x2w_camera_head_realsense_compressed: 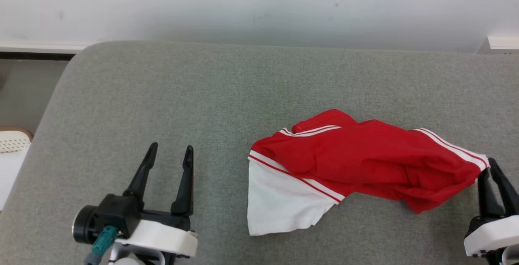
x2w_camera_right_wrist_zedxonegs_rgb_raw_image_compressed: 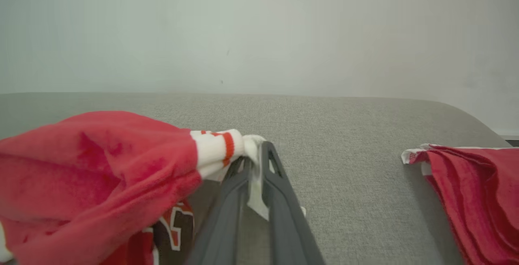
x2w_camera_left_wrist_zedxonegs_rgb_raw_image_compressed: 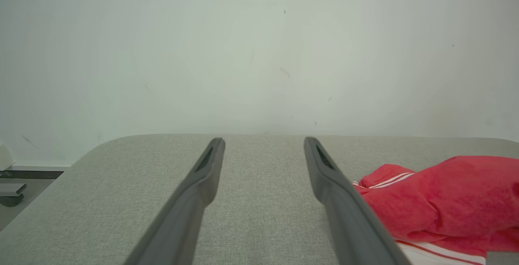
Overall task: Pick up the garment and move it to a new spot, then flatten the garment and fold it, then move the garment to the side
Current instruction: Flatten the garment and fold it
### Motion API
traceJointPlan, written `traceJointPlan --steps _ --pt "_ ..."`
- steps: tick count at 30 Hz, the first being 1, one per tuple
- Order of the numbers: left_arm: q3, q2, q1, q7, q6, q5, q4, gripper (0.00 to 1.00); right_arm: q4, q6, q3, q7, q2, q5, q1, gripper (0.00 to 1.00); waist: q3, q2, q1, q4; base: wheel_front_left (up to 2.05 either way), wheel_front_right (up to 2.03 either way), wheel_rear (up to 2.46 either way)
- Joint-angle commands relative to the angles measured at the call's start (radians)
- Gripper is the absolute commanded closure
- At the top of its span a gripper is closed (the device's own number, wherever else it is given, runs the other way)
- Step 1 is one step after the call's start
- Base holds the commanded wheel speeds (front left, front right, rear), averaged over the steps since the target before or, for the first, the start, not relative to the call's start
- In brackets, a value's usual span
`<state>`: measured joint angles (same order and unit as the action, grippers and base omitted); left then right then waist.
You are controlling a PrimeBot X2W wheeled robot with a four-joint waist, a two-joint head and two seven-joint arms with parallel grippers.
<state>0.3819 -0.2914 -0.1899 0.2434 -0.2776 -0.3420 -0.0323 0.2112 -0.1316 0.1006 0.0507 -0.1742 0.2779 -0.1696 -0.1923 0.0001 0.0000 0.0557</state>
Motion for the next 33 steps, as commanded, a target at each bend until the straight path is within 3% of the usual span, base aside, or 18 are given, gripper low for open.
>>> traceJointPlan --steps 1,6,20,33 --pt "-0.003 -0.009 0.003 0.001 0.001 -0.012 0.004 0.00 0.011 0.002 0.006 0.024 0.007 0.006 0.019 0.00 0.007 -0.0001 0.0000 -0.004 0.00 0.00 0.00" --pt "-0.008 -0.020 0.028 -0.004 -0.007 -0.020 0.000 0.00 -0.024 0.002 0.009 0.059 0.031 -0.009 0.082 0.00 0.027 -0.0001 0.0000 -0.013 0.00 0.00 0.00" --pt "-0.033 -0.048 0.086 -0.018 -0.046 -0.023 -0.042 0.00 -0.373 0.002 -0.115 0.028 0.095 -0.038 0.201 0.00 0.052 -0.0001 0.0000 -0.044 0.00 0.00 0.00" --pt "-0.028 -0.056 0.086 -0.023 -0.054 -0.025 -0.059 0.00 -0.382 0.002 -0.119 -0.004 0.096 -0.034 0.200 0.00 0.046 -0.0001 0.0000 -0.040 0.00 0.00 0.00"
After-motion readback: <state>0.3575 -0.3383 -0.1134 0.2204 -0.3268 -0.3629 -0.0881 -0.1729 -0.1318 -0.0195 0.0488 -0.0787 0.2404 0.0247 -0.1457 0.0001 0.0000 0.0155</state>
